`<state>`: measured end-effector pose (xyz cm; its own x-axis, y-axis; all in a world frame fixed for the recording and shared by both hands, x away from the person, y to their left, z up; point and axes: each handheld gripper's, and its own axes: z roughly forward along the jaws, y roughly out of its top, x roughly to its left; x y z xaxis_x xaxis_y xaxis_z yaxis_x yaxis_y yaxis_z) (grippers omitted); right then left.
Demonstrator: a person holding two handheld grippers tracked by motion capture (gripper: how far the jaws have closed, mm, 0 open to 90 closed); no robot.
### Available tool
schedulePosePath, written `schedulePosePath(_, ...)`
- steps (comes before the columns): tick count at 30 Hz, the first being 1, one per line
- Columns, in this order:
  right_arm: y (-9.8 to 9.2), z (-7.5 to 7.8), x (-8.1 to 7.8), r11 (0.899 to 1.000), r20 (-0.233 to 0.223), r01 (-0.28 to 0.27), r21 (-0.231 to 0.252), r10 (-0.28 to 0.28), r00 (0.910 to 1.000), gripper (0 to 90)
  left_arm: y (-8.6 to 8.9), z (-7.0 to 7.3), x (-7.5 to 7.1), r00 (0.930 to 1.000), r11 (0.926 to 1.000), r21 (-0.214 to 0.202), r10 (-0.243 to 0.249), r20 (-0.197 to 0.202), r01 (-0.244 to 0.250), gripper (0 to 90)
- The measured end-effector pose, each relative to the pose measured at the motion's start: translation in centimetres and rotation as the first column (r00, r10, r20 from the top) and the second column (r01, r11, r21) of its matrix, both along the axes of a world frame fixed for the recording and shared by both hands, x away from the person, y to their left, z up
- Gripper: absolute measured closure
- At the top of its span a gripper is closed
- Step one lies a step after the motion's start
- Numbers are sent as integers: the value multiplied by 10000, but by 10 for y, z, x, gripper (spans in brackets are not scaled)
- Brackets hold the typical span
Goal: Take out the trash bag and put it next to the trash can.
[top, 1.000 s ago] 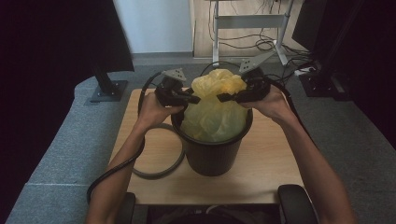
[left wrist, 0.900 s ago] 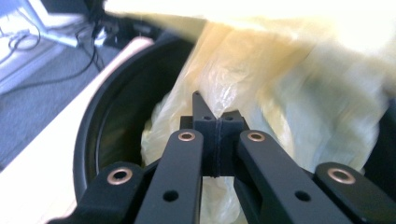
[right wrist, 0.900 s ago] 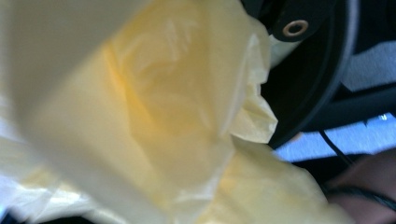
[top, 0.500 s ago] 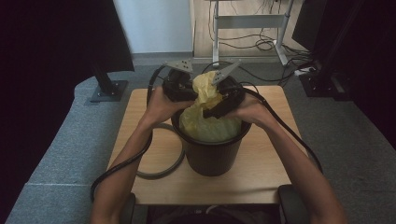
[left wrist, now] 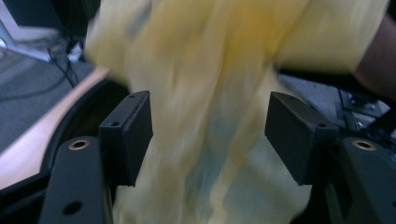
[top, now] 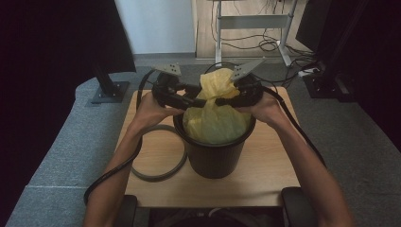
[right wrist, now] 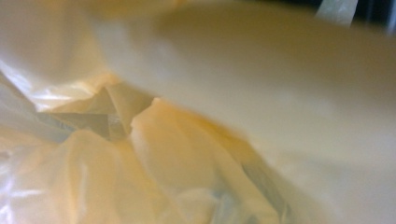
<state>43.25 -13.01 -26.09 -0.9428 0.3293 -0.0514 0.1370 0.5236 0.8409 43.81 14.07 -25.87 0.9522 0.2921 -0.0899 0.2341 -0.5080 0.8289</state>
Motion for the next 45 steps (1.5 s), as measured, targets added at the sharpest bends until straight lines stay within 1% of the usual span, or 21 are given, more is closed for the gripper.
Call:
schedulePosePath(2,-5,5,-2,9995,-18,-73,322,74,10000,814,-1,-11,4,9998,9991,409,-74,-210,83,342)
schedulePosePath(4,-6,8,-3,9975,-62,-210,675,215,9998,813,-6,-19,8,9998,9950,993,-125,-180,142,440)
schedulePosePath(6,-6,9,-4,9958,-257,-409,825,432,9987,806,-14,-25,10,9999,9887,1498,-41,-137,61,613)
schedulePosePath(8,-3,8,-5,9946,-381,-616,839,650,9972,786,-19,-26,12,9996,9858,1656,271,16,-270,773)
schedulePosePath(10,0,5,-4,9937,-657,-802,788,854,9942,702,-22,-23,11,9995,9901,1370,277,120,-291,852)
schedulePosePath(11,2,4,-4,9950,-720,-732,674,780,9944,615,-23,-20,11,9997,9928,1183,188,131,-202,861)
schedulePosePath(14,10,-4,0,9995,-1173,-91,301,125,9930,214,-26,-7,5,9997,9983,583,-27,252,12,867)
schedulePosePath(15,14,-6,1,9997,-1224,50,238,-20,9925,140,-27,-3,3,9994,9991,405,-127,307,115,867)
schedulePosePath(17,21,-11,2,9997,-1280,85,226,-56,9918,93,-30,4,-1,9988,9991,-1,-413,251,414,866)
schedulePosePath(19,28,-15,1,9998,-1333,-116,175,138,9910,115,-36,8,-5,9967,9971,-57,-753,314,755,865)
schedulePosePath(21,34,-18,0,9996,-1262,-269,71,275,9916,215,-42,8,-7,9937,9942,-63,-1075,308,1078,863)
schedulePosePath(23,38,-21,0,9972,-1189,-745,-35,736,9902,491,-44,8,-9,9921,9925,-120,-1211,316,1215,861)
schedulePosePath(24,38,-21,-2,9965,-1103,-822,-139,802,9907,589,-43,8,-9,9933,9937,-92,-1111,332,1115,847)
schedulePosePath(26,38,-21,-4,9957,-789,-837,-402,804,9936,751,-37,9,-8,9958,9957,-345,-852,337,864,754)
schedulePosePath(27,37,-20,-4,9953,-610,-779,-570,744,9954,797,-32,11,-8,9975,9975,-381,-575,401,590,652)
schedulePosePath(32,22,-13,-2,9987,-389,-229,-452,212,9990,825,1,13,-6,10000,9961,-876,86,26,-83,362)
schedulePosePath(36,9,-3,-1,10000,-291,-34,83,36,9996,821,10,-3,-3,9989,9995,-135,291,-370,-296,319)
schedulePosePath(39,6,3,-4,9984,-348,-185,525,203,9992,813,5,-17,2,9979,9996,291,-39,-649,58,423)
schedulePosePath(42,10,6,-5,9964,-557,-478,694,517,9971,785,-7,-21,3,9980,9979,586,-232,-590,267,693)
schedulePosePath(43,12,5,-5,9952,-691,-606,766,659,9954,754,-12,-20,2,9985,9978,591,-276,-474,304,757)
schedulePosePath(45,16,2,-4,9956,-907,-672,652,730,9932,611,-19,-16,0,9987,9980,478,-391,-317,406,818)
